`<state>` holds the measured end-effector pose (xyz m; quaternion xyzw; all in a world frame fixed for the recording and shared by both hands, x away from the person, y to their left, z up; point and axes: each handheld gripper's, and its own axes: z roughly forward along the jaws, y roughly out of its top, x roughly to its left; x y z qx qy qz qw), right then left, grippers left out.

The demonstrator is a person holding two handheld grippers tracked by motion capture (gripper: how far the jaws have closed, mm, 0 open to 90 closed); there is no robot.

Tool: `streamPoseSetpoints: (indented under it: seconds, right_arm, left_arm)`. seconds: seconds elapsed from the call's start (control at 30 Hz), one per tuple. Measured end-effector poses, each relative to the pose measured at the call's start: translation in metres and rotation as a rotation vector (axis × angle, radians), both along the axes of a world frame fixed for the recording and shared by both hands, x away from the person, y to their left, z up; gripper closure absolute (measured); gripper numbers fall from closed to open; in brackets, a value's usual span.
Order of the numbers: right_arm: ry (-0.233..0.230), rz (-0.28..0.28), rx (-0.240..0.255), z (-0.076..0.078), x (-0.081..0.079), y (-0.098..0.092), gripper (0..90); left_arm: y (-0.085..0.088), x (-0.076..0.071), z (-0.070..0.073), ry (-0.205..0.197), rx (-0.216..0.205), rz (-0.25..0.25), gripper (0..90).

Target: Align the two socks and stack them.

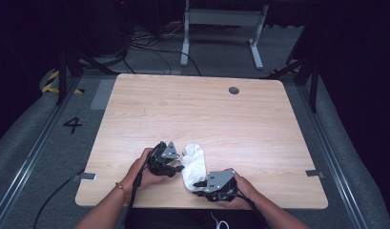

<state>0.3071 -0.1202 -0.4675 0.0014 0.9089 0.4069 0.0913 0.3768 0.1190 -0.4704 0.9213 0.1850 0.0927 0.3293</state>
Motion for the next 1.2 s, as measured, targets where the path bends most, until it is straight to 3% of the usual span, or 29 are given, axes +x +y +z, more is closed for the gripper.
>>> streamPoseSetpoints:
  seconds: [0.1, 0.17, 0.27, 0.53, 0.67, 0.7, 0.87, 0.9, 0.93, 1.0, 1.03, 1.07, 1.1, 1.2]
  right_arm:
    - [-0.03, -0.007, 0.028, 0.002, -0.001, 0.0, 71.2]
    - [-0.045, 0.0, 0.04, 0.003, -0.001, 0.0, 70.2]
    - [-0.026, 0.0, 0.022, -0.002, 0.001, 0.002, 66.7]
    - [0.046, 0.0, -0.002, -0.012, 0.006, 0.003, 62.4]
    - [0.071, -0.005, 0.014, -0.014, 0.009, 0.0, 66.8]
    - [0.089, -0.019, 0.038, -0.016, 0.012, -0.003, 73.0]
    - [0.065, -0.026, 0.028, -0.015, 0.012, -0.002, 78.2]
    - [0.053, -0.029, 0.025, -0.015, 0.011, -0.002, 79.5]
    - [0.045, -0.036, 0.019, -0.015, 0.01, -0.001, 81.0]
    - [0.034, -0.043, 0.011, -0.014, 0.008, 0.0, 82.4]
    - [0.026, -0.043, 0.007, -0.014, 0.008, 0.0, 82.7]
    - [0.024, -0.043, 0.006, -0.014, 0.008, 0.0, 83.2]
    - [0.025, -0.042, 0.006, -0.014, 0.008, 0.0, 83.4]
    - [0.034, -0.045, 0.006, -0.013, 0.009, 0.0, 83.9]
  left_arm:
    - [0.001, 0.001, -0.002, 0.016, -0.022, 0.006, 51.8]
    - [0.0, 0.001, -0.001, 0.004, -0.011, 0.0, 51.9]
    - [-0.001, 0.0, -0.001, -0.001, -0.001, -0.003, 52.4]
    - [0.0, 0.001, -0.002, 0.016, -0.025, 0.005, 53.9]
    - [0.001, 0.001, -0.002, 0.015, -0.029, 0.007, 54.0]
    - [0.001, 0.001, -0.003, 0.016, -0.031, 0.006, 54.0]
    - [0.001, 0.001, -0.002, 0.015, -0.031, 0.008, 53.0]
    - [0.0, -0.001, -0.001, -0.003, -0.012, 0.008, 53.0]
    - [0.001, -0.004, -0.001, -0.039, -0.039, 0.012, 49.7]
    - [0.002, -0.004, 0.003, -0.052, -0.106, 0.037, 49.1]
    - [0.002, -0.004, 0.003, -0.052, -0.106, 0.037, 48.0]
    - [0.0, -0.002, 0.005, -0.06, -0.132, 0.068, 45.8]
    - [-0.003, -0.001, 0.004, -0.055, -0.124, 0.078, 41.7]
    - [-0.009, 0.001, -0.003, -0.06, -0.078, 0.074, 40.3]
